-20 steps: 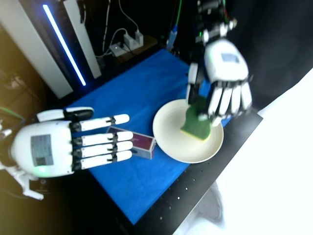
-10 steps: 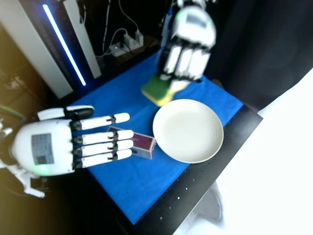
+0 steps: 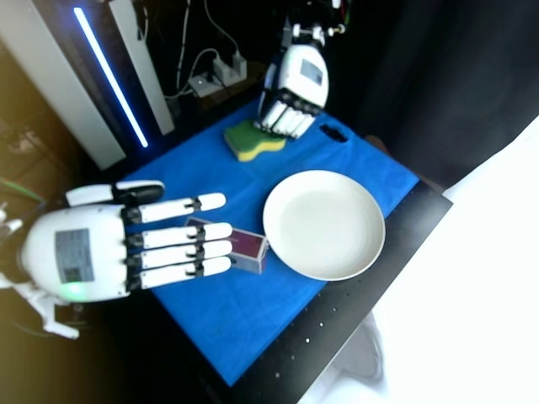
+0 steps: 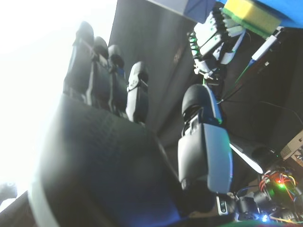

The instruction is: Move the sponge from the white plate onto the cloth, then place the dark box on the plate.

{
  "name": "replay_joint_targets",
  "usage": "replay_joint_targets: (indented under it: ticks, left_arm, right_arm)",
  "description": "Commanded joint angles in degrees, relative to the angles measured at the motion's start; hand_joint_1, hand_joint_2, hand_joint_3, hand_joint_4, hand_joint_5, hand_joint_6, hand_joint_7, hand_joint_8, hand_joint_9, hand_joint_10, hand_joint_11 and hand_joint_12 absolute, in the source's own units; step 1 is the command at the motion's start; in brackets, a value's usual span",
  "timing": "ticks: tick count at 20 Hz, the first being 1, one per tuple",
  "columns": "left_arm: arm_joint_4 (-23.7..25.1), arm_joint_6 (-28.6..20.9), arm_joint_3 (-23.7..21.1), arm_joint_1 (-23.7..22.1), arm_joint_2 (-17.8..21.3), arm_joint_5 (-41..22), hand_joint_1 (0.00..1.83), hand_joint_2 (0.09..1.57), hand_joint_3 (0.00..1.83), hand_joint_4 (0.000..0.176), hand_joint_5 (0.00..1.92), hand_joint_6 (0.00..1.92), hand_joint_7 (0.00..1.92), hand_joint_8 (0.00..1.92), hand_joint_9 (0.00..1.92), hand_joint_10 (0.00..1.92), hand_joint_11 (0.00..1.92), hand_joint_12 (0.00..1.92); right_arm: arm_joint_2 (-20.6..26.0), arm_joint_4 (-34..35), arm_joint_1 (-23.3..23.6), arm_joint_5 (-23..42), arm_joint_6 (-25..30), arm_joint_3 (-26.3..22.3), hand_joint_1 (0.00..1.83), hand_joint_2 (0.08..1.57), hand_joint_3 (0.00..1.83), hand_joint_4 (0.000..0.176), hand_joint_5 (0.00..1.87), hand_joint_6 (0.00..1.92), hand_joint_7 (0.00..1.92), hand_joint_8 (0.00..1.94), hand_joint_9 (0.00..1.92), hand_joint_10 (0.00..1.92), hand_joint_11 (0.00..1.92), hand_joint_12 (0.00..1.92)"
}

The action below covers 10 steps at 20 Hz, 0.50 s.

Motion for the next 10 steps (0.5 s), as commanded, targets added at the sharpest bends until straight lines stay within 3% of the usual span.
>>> replay_joint_targets:
  ticks: [1, 2, 3, 4, 5, 6, 7, 8, 9, 10]
  left_arm:
    - [-1.6, 0.2, -0.1, -0.1, -0.4, -3.4, 1.26, 1.10, 0.00, 0.000, 1.09, 0.63, 0.96, 1.22, 0.82, 1.27, 0.73, 1.58]
    - [-2.8, 1.2, -0.5, 0.1, 0.0, -4.2, 1.18, 0.97, 0.00, 0.000, 0.98, 0.40, 0.80, 1.03, 0.74, 1.28, 0.63, 1.61]
    - [-3.7, 2.1, -0.7, 0.1, 0.4, -4.6, 1.18, 0.97, 0.00, 0.000, 0.98, 0.40, 0.80, 1.03, 0.74, 1.28, 0.63, 1.61]
    - [-5.4, 4.5, -1.4, 0.2, 1.2, -5.5, 1.00, 0.83, 0.00, 0.000, 0.71, 0.08, 0.50, 0.80, 0.39, 1.30, 0.31, 1.76]
    - [-7.5, 7.1, -2.2, 0.2, 2.2, -6.8, 1.00, 0.83, 0.00, 0.000, 0.71, 0.08, 0.50, 0.80, 0.39, 1.30, 0.31, 1.76]
    - [-9.2, 8.9, -2.7, 0.2, 2.9, -7.9, 0.91, 0.83, 0.00, 0.000, 0.58, 0.02, 0.40, 0.65, 0.26, 1.21, 0.16, 1.74]
    - [-12.7, 12.2, -3.4, 0.3, 4.1, -10.3, 0.72, 0.86, 0.00, 0.091, 0.33, 0.00, 0.22, 0.47, 0.17, 1.02, 0.02, 1.64]
    - [-15.0, 14.0, -3.7, 0.3, 4.7, -12.1, 0.72, 0.86, 0.00, 0.091, 0.33, 0.00, 0.22, 0.47, 0.17, 1.02, 0.02, 1.64]
    - [-16.6, 15.2, -3.8, 0.4, 5.0, -13.5, 0.68, 0.86, 0.00, 0.103, 0.28, 0.01, 0.21, 0.44, 0.16, 0.97, 0.00, 1.72]
    - [-18.3, 16.3, -4.0, 0.5, 5.2, -14.9, 0.74, 0.88, 0.00, 0.070, 0.29, 0.01, 0.27, 0.29, 0.19, 0.67, 0.00, 1.44]
  right_arm:
    - [0.0, 3.7, 0.8, 6.2, 0.5, -0.3, 0.60, 1.19, 0.00, 0.165, 0.41, 0.01, 0.31, 0.01, 0.23, 0.01, 0.22, 0.01]
    - [0.1, 3.7, 0.8, 6.3, 0.5, -0.5, 0.60, 1.18, 0.00, 0.166, 0.40, 0.01, 0.30, 0.00, 0.23, 0.01, 0.22, 0.01]
    - [0.1, 3.7, 0.8, 6.5, 0.5, -0.6, 0.60, 1.18, 0.00, 0.166, 0.40, 0.01, 0.30, 0.00, 0.23, 0.01, 0.22, 0.01]
    - [0.1, 3.7, 0.8, 7.1, 0.5, -1.0, 0.55, 1.16, 0.00, 0.148, 0.37, 0.00, 0.28, 0.00, 0.22, 0.00, 0.23, 0.02]
    - [0.1, 3.7, 0.8, 7.7, 0.5, -1.3, 0.55, 1.16, 0.00, 0.148, 0.37, 0.00, 0.28, 0.00, 0.22, 0.00, 0.23, 0.02]
    - [0.1, 3.8, 0.8, 8.1, 0.5, -1.6, 0.53, 1.14, 0.00, 0.137, 0.33, 0.00, 0.24, 0.00, 0.19, 0.00, 0.22, 0.02]
    - [0.1, 4.0, 0.8, 9.3, 0.5, -1.9, 0.54, 1.05, 0.00, 0.156, 0.30, 0.00, 0.21, 0.00, 0.14, 0.00, 0.18, 0.00]
    - [0.1, 4.3, 0.8, 10.0, 0.5, -2.1, 0.54, 1.05, 0.00, 0.156, 0.30, 0.00, 0.21, 0.00, 0.14, 0.00, 0.18, 0.00]
    - [0.1, 4.6, 0.8, 10.4, 0.5, -2.2, 0.55, 1.02, 0.00, 0.163, 0.29, 0.00, 0.21, 0.00, 0.13, 0.00, 0.16, 0.00]
    - [0.1, 4.9, 0.8, 10.6, 0.5, -2.3, 0.57, 1.00, 0.00, 0.168, 0.30, 0.00, 0.22, 0.00, 0.13, 0.00, 0.16, 0.00]
